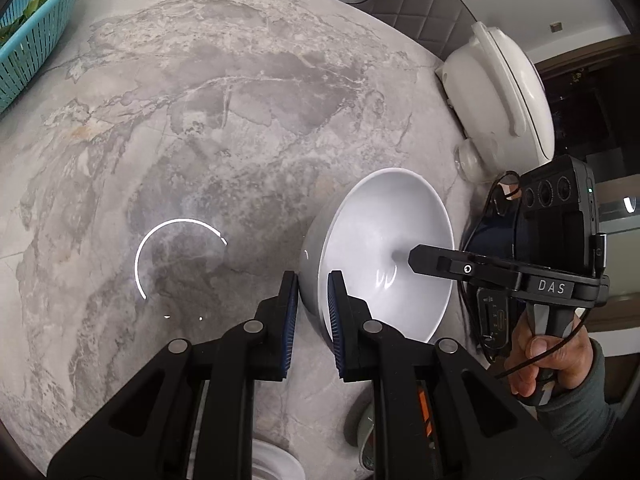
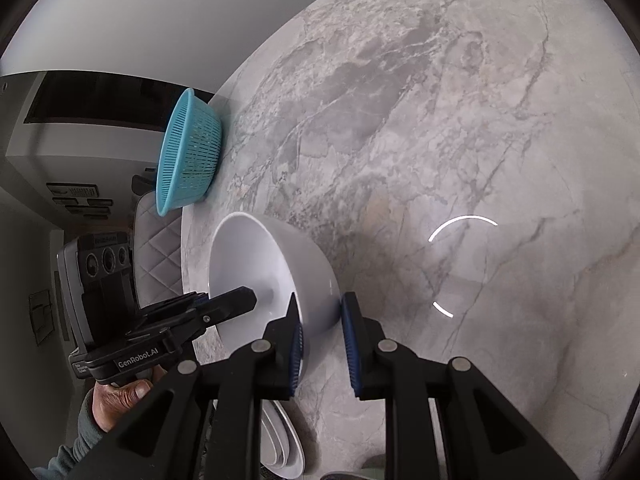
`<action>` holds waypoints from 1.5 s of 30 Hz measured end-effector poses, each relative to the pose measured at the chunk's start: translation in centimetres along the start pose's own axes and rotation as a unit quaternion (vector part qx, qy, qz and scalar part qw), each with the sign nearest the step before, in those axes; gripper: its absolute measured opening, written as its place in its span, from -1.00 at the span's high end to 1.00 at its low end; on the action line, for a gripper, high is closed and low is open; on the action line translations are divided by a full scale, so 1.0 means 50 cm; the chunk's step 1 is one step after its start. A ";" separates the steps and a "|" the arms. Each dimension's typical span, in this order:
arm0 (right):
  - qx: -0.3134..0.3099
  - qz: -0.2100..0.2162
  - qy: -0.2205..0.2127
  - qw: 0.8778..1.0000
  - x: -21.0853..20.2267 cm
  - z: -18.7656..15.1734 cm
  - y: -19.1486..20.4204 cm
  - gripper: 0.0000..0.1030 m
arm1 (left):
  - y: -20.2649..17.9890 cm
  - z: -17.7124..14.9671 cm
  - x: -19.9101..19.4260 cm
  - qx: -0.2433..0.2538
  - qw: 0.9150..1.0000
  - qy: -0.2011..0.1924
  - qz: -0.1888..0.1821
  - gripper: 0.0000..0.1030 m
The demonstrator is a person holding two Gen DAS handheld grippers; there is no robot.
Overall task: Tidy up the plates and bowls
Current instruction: 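Lift the white bowl with both tools and lower it into the orange bowl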
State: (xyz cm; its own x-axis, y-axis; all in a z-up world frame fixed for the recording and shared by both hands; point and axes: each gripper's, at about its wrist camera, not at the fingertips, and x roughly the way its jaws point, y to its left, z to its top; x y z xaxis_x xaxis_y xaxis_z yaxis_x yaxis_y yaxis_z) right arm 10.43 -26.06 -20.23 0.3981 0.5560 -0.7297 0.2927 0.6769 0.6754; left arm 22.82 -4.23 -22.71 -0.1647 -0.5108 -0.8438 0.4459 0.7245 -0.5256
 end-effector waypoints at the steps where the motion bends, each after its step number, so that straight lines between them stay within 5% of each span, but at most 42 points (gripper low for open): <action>1: -0.003 0.000 -0.001 1.000 -0.012 -0.009 0.004 0.58 | -0.013 -0.010 -0.009 0.003 1.000 -0.002 -0.002 0.73; 16: -0.026 0.004 -0.008 1.000 -0.176 -0.231 0.010 0.58 | -0.190 -0.250 -0.067 0.018 1.000 0.000 -0.013 0.73; 30: -0.018 -0.009 0.023 1.000 -0.179 -0.390 -0.064 0.57 | -0.232 -0.455 0.015 -0.021 0.999 0.026 -0.005 0.73; 45: -0.025 -0.041 0.045 0.998 -0.110 -0.406 -0.098 0.58 | -0.196 -0.475 0.084 -0.042 0.998 0.032 0.018 0.73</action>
State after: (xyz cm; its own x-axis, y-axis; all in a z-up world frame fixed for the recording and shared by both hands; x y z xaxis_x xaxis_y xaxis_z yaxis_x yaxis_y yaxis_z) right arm -10.85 -22.65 -21.69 0.2943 0.5373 -0.7904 0.2756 0.7442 0.6085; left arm -3.16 -2.49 -23.68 -0.2075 -0.4547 -0.8661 0.3785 0.7791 -0.4997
